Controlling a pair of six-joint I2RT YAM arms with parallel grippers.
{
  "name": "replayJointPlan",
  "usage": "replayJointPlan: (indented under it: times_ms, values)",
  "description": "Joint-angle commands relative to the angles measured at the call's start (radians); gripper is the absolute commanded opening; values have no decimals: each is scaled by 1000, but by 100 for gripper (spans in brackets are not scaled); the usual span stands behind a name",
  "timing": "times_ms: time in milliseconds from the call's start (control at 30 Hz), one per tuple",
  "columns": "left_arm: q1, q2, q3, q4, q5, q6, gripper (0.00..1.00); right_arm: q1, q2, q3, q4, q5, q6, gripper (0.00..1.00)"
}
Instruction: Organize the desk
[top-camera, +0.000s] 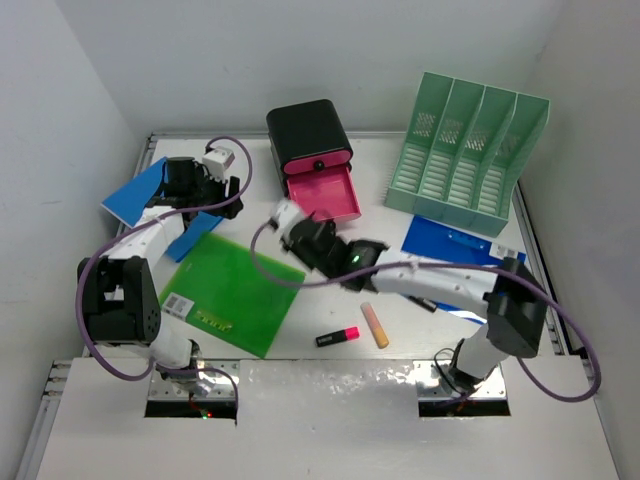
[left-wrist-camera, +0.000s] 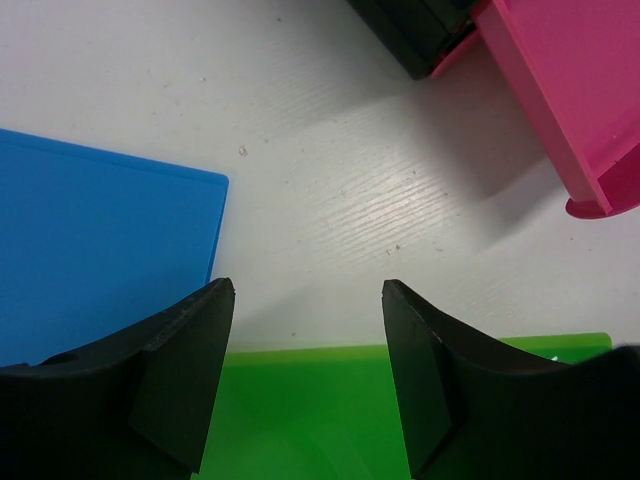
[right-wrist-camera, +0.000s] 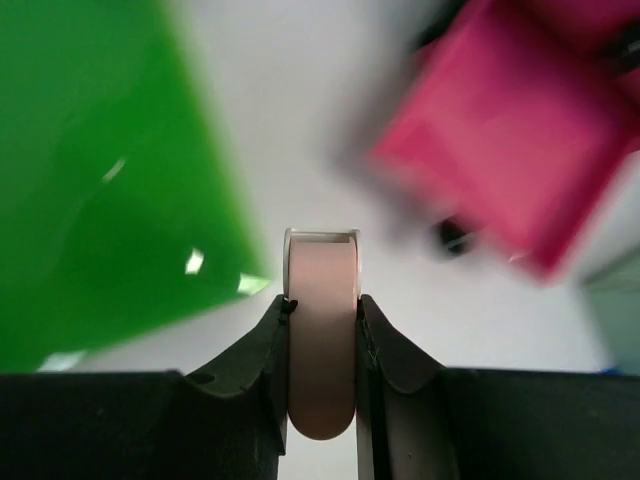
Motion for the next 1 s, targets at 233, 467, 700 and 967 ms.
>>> replayJointPlan:
  times_ms: [233, 467, 700, 967]
  values:
    - [8, 22, 4, 43, 6, 1, 59, -354, 150, 205, 360, -2, -523, 0]
    - [9, 34, 9, 48, 6, 4, 59, -405, 318, 339, 335, 21, -572, 0]
    - [8, 35, 7, 54, 0, 9, 59, -405, 444, 429, 300, 228, -630, 0]
    - [9, 37, 10, 51, -6, 15, 59, -405, 581, 525, 223, 363, -646, 15]
